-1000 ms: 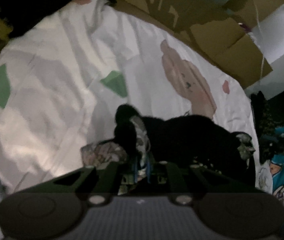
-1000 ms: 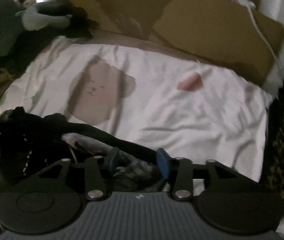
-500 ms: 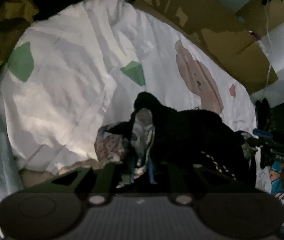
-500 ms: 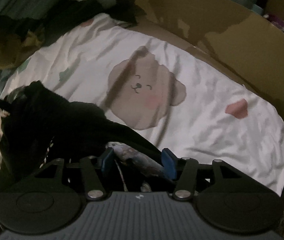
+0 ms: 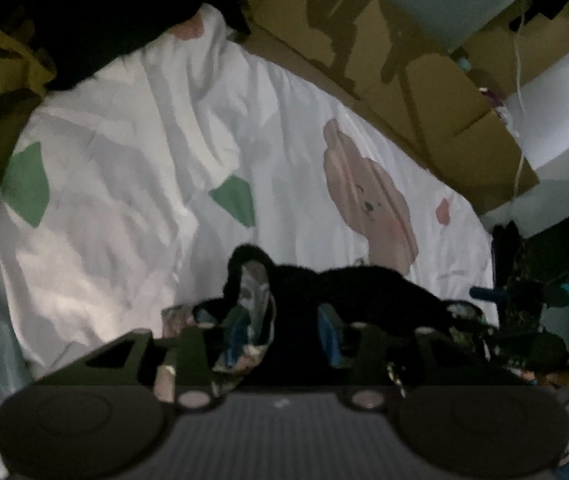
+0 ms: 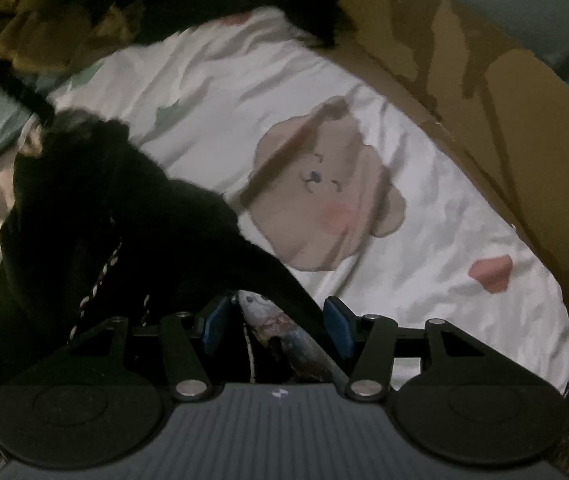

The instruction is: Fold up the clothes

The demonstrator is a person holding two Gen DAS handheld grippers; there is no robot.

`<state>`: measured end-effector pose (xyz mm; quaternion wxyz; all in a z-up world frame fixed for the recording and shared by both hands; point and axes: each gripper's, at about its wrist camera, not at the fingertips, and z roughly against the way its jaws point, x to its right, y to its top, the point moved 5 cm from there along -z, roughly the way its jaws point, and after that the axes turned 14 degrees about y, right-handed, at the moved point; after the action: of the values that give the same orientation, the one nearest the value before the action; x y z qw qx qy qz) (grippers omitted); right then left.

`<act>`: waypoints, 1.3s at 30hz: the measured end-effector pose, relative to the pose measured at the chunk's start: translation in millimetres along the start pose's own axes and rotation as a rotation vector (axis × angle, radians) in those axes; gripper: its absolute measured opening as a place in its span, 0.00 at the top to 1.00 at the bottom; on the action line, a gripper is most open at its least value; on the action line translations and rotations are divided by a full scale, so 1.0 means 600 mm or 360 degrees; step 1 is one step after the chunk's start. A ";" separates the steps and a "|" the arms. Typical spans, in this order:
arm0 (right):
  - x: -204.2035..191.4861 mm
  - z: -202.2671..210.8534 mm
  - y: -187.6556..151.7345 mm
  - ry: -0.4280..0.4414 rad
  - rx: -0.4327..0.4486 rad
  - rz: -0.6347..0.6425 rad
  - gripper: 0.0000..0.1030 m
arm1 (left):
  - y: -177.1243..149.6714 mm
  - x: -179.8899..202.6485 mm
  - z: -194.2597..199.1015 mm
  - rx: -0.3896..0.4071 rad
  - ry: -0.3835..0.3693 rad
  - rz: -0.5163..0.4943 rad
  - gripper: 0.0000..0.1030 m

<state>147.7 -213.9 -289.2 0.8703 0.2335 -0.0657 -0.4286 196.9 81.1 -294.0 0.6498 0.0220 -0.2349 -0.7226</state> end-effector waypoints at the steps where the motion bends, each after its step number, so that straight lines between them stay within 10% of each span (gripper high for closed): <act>1: -0.003 -0.006 0.002 0.0004 -0.0030 0.0033 0.42 | 0.004 -0.001 0.001 0.0002 0.0005 0.0002 0.58; 13: -0.019 -0.063 0.006 0.0029 -0.0168 0.0175 0.44 | 0.026 -0.013 -0.064 -0.0063 0.0107 0.0004 0.44; 21: -0.034 -0.075 -0.005 0.0015 -0.0191 0.0195 0.93 | 0.000 -0.017 -0.122 -0.0191 0.0109 0.0017 0.40; 39: 0.167 0.020 -0.025 -0.0177 0.0292 -0.0770 1.00 | -0.008 -0.025 -0.124 -0.0178 0.0059 0.0010 0.40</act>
<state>195.9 -303.8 -294.0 0.7128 0.2963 -0.0944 -0.6287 219.7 72.4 -366.1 0.6565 -0.0017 -0.1821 -0.7320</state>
